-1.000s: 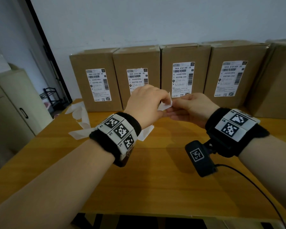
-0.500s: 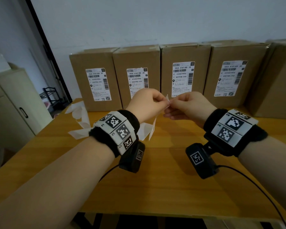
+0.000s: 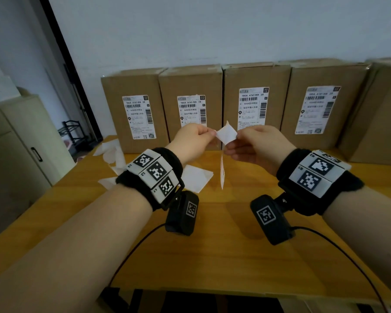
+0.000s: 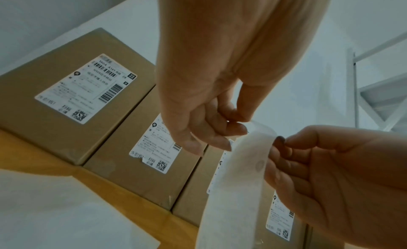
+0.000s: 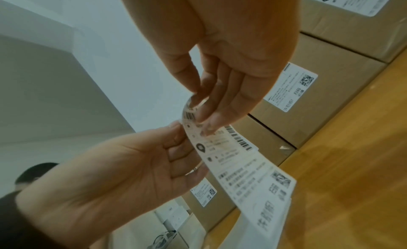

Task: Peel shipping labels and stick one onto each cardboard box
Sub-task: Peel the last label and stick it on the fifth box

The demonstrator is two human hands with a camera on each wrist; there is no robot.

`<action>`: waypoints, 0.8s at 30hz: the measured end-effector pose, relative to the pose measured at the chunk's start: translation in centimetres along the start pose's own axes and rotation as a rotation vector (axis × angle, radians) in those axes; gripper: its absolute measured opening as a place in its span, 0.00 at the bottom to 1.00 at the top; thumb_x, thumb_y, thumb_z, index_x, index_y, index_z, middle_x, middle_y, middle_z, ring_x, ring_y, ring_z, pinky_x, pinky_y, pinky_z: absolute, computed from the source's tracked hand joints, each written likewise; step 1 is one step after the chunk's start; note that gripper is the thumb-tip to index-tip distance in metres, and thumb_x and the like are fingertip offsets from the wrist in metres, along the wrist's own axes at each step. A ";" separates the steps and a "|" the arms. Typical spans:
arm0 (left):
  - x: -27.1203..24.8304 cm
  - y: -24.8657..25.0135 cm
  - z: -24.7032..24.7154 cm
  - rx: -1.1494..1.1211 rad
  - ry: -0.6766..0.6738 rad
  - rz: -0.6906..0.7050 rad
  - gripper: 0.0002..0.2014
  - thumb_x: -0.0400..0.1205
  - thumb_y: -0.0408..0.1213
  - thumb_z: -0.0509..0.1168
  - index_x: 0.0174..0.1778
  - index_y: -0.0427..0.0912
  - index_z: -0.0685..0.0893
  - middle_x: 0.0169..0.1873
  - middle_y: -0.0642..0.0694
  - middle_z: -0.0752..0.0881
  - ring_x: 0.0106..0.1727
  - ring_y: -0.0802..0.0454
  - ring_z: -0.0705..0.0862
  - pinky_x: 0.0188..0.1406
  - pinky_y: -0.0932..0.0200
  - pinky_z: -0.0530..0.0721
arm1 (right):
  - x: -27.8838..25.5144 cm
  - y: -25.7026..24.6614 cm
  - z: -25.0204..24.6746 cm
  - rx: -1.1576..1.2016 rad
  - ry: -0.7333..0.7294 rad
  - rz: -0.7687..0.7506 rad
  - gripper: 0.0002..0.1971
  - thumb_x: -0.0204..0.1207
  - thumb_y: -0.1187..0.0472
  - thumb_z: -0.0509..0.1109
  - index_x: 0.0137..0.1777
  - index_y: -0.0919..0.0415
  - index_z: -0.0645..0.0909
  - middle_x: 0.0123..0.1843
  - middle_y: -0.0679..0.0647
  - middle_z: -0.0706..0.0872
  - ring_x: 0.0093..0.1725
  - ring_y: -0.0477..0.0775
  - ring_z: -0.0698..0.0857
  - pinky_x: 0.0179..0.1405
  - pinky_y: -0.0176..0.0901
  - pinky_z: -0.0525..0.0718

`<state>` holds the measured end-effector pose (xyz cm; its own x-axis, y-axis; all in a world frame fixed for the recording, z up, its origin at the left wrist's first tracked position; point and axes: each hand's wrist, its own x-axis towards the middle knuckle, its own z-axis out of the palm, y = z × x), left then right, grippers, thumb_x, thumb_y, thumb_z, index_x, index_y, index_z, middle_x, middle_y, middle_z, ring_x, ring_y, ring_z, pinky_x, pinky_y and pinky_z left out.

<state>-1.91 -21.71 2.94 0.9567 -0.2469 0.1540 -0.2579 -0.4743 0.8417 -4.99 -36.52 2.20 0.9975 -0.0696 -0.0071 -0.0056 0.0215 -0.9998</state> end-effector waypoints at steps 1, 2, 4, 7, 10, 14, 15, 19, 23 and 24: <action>-0.1 0.0 0.0 -0.042 0.002 -0.005 0.12 0.86 0.36 0.57 0.43 0.42 0.85 0.41 0.49 0.87 0.42 0.58 0.85 0.45 0.62 0.81 | 0.0 0.0 0.1 0.017 -0.007 0.000 0.09 0.79 0.68 0.60 0.44 0.67 0.81 0.39 0.62 0.88 0.42 0.60 0.89 0.46 0.47 0.88; -0.2 -0.1 0.1 -0.072 0.005 -0.005 0.13 0.86 0.36 0.57 0.39 0.44 0.83 0.38 0.51 0.86 0.38 0.61 0.83 0.41 0.65 0.80 | 0.0 0.0 0.2 0.030 -0.015 0.001 0.09 0.79 0.67 0.61 0.43 0.67 0.82 0.40 0.62 0.88 0.42 0.60 0.89 0.45 0.47 0.88; -0.4 -0.1 0.2 -0.094 0.017 0.000 0.12 0.86 0.35 0.57 0.38 0.45 0.81 0.37 0.51 0.84 0.38 0.61 0.83 0.43 0.64 0.81 | 0.0 0.0 0.5 0.040 -0.031 0.001 0.09 0.79 0.63 0.62 0.44 0.68 0.83 0.41 0.63 0.88 0.42 0.59 0.89 0.45 0.47 0.87; -0.6 0.0 0.3 -0.085 0.017 0.010 0.09 0.86 0.37 0.58 0.42 0.45 0.81 0.37 0.52 0.84 0.45 0.55 0.84 0.55 0.56 0.83 | 0.0 0.1 1.0 -0.038 -0.033 -0.025 0.16 0.77 0.54 0.69 0.49 0.69 0.83 0.42 0.63 0.89 0.43 0.58 0.90 0.45 0.46 0.88; -0.7 0.2 0.1 -0.094 0.014 0.015 0.10 0.86 0.37 0.57 0.41 0.44 0.82 0.36 0.52 0.84 0.44 0.57 0.84 0.58 0.56 0.83 | 0.0 0.2 1.3 -0.101 -0.022 -0.054 0.12 0.75 0.58 0.72 0.47 0.70 0.83 0.44 0.65 0.90 0.44 0.60 0.90 0.44 0.44 0.89; -0.7 0.1 -0.3 -0.116 0.023 0.005 0.12 0.86 0.36 0.57 0.38 0.45 0.81 0.34 0.52 0.84 0.38 0.60 0.83 0.56 0.56 0.83 | -0.1 0.0 1.4 -0.049 -0.034 -0.032 0.05 0.78 0.67 0.68 0.48 0.70 0.81 0.43 0.64 0.88 0.40 0.56 0.89 0.43 0.42 0.88; -0.8 0.1 -0.4 -0.133 0.026 -0.007 0.12 0.86 0.36 0.57 0.38 0.45 0.81 0.33 0.52 0.83 0.37 0.60 0.82 0.55 0.56 0.83 | -0.1 0.0 1.5 -0.050 -0.037 -0.034 0.05 0.78 0.67 0.67 0.48 0.70 0.81 0.44 0.64 0.89 0.40 0.56 0.89 0.44 0.42 0.88; -0.9 -0.3 -0.8 -0.222 0.052 -0.052 0.07 0.82 0.43 0.65 0.46 0.44 0.80 0.39 0.49 0.86 0.39 0.57 0.85 0.50 0.56 0.85 | -0.2 0.0 2.0 -0.076 -0.049 -0.045 0.04 0.77 0.66 0.69 0.44 0.67 0.82 0.47 0.68 0.89 0.45 0.59 0.89 0.48 0.45 0.88; -0.8 -0.9 -1.4 -0.219 0.101 -0.055 0.07 0.78 0.41 0.71 0.46 0.48 0.79 0.51 0.43 0.88 0.50 0.49 0.88 0.52 0.55 0.87 | -0.3 0.0 2.4 -0.075 -0.095 -0.058 0.04 0.76 0.67 0.69 0.45 0.69 0.82 0.46 0.66 0.89 0.44 0.57 0.89 0.45 0.41 0.88; -0.8 -1.1 -1.6 -0.234 0.111 -0.060 0.06 0.78 0.39 0.70 0.46 0.47 0.79 0.51 0.42 0.88 0.50 0.49 0.88 0.51 0.55 0.87 | -0.4 0.0 2.5 -0.067 -0.099 -0.058 0.03 0.76 0.68 0.69 0.44 0.68 0.81 0.44 0.64 0.89 0.42 0.56 0.89 0.44 0.40 0.88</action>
<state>-2.16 -19.62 2.74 0.9816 -0.1242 0.1453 -0.1746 -0.2734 0.9459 -5.19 -33.98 2.30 0.9983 0.0303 0.0497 0.0511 -0.0464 -0.9976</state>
